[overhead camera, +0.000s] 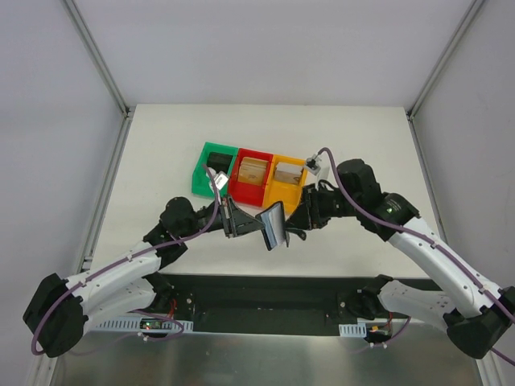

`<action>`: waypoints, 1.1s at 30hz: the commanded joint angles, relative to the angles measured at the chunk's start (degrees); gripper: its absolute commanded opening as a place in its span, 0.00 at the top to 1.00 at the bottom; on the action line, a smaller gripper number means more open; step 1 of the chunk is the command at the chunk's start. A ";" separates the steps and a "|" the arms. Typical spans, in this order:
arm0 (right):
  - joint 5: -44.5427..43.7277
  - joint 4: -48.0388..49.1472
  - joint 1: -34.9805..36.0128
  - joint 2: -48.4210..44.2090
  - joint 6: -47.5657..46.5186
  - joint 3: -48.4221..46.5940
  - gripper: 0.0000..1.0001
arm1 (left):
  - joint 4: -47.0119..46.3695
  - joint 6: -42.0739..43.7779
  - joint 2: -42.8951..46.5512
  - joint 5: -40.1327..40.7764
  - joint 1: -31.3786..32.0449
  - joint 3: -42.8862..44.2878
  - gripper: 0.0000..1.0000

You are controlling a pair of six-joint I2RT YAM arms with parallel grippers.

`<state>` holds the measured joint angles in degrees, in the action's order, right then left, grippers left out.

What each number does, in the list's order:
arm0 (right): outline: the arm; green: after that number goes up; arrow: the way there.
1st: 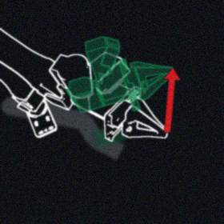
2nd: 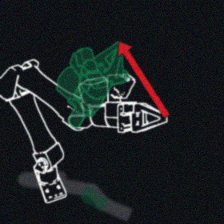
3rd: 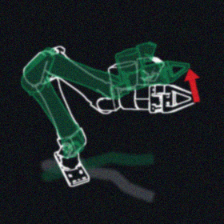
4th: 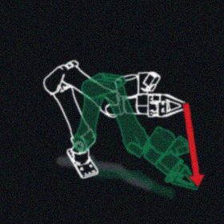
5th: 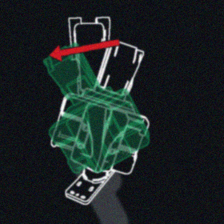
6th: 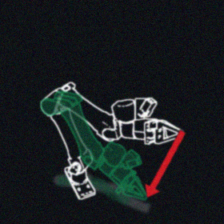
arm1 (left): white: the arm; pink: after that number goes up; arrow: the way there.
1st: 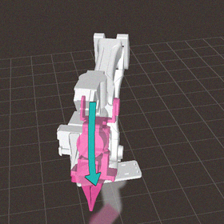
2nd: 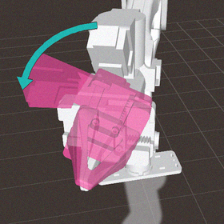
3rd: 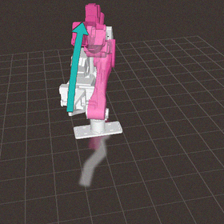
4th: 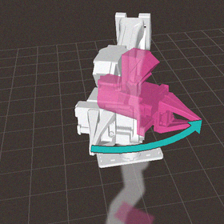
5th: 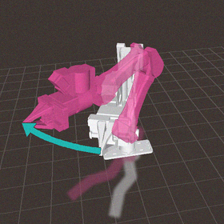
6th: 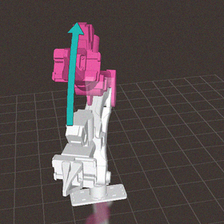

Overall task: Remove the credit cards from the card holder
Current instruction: Open the card holder.

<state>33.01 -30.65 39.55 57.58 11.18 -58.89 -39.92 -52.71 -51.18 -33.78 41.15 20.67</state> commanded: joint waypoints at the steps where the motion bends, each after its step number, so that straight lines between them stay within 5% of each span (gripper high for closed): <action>1: -0.06 1.21 -1.49 -2.30 -0.63 1.06 0.53 | 18.60 9.09 2.75 2.04 -0.28 10.60 1.00; 3: -0.06 1.73 -1.84 -2.82 -0.63 1.94 0.36 | 27.57 12.61 3.36 4.59 -0.01 14.65 1.00; 6: -0.23 3.14 -1.85 -2.91 -0.11 2.55 0.26 | 35.95 15.52 3.80 6.79 0.08 18.61 1.00; 12: -1.98 8.51 -1.41 -2.57 2.71 2.74 0.18 | 39.75 14.39 2.58 6.80 0.16 22.31 1.00; 20: -19.55 2.37 4.74 0.07 -0.28 -2.45 0.11 | 44.57 10.35 -1.11 8.29 0.69 27.23 1.00; 28: -25.63 1.48 6.42 2.71 -0.63 -2.98 0.14 | 45.11 9.47 -1.91 9.08 1.74 28.47 1.00; 33: -27.38 1.30 6.42 3.06 -0.90 -2.46 0.27 | 45.02 9.38 -1.12 7.77 1.92 28.20 1.00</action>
<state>9.15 -28.69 45.63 60.77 11.00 -59.88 6.79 -42.44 -53.36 -25.08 42.46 46.63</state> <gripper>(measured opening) 0.787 0.009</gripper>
